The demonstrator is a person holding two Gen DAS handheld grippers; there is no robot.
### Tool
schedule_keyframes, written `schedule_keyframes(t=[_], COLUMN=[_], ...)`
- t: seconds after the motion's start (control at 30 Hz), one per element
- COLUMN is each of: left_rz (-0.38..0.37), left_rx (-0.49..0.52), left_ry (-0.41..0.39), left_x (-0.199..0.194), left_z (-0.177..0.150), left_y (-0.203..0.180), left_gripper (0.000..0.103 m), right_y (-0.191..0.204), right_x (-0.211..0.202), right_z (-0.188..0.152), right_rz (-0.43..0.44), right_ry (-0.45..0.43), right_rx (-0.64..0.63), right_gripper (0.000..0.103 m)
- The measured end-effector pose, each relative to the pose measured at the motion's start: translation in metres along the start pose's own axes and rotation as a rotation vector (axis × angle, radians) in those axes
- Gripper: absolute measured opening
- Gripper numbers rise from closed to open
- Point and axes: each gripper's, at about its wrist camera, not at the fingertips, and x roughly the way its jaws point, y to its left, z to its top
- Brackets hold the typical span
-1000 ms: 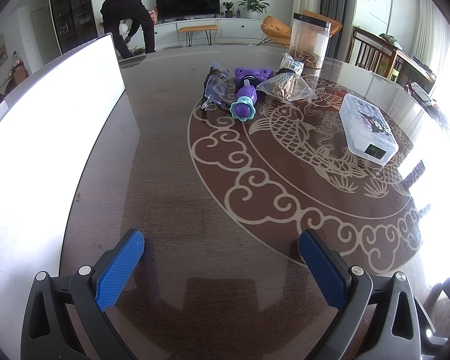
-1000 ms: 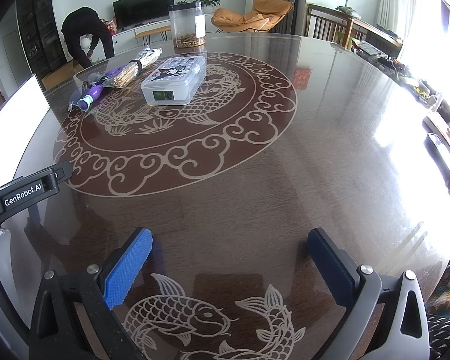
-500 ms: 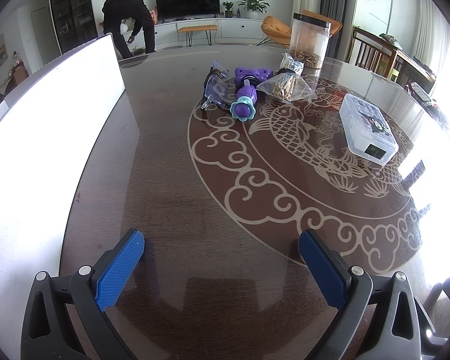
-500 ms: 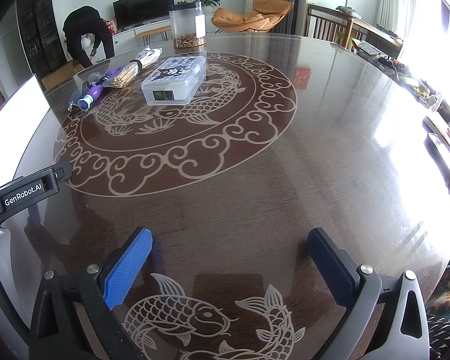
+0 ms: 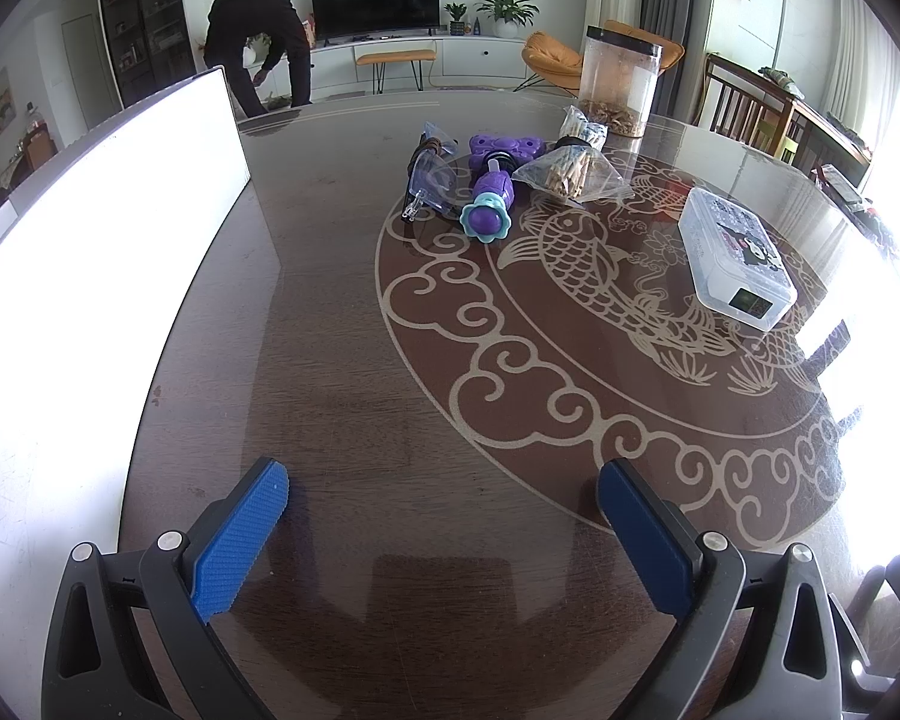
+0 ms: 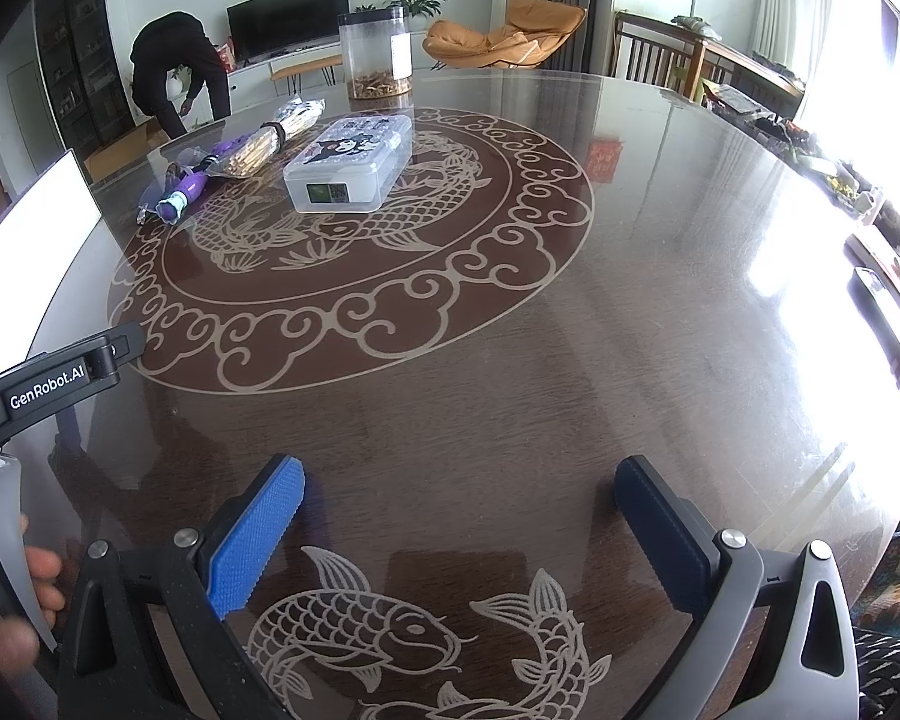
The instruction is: Organize objects
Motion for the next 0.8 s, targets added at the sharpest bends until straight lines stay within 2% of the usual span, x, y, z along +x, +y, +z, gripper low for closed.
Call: schedule_keyframes(t=[0.1,0.17,0.23,0.33,0.5,0.63,0.8], left_rz=[-0.032,-0.053,-0.067,-0.076,-0.073,-0.072,-0.069], left_rx=[0.043,0.075,0.097,0.110,0.101,0.100,0.100], left_ry=[0.033,0.075,0.077,0.037,0.030,0.030,0.030], left_x=[-0.002,-0.008,-0.013,-0.018,-0.020,-0.020,-0.016], left_z=[-0.002,-0.007,-0.014,-0.023,-0.025,-0.025,-0.021], left_y=[0.001,0.003,0.003,0.004,0.006,0.006,0.003], left_gripper=[0.103,0.103,0.103,0.103,0.103,0.103,0.103], right_y=[-0.001,-0.010,-0.017,-0.012,0.007,0.035,0.072], right_x=[-0.001,-0.003,0.001,0.020,0.048,0.088,0.121], right_z=[0.000,0.004,0.015,0.055,0.138,0.176,0.179], right_rz=[0.014,0.073,0.122,0.143,0.239,0.226,0.165], right_ry=[0.000,0.001,0.020,0.062,0.055,0.132,0.172], right_rx=[0.006,0.048,0.063,0.004,0.038,0.036,-0.075], right_gripper=[0.103,0.103,0.103,0.103,0.103,0.103,0.102])
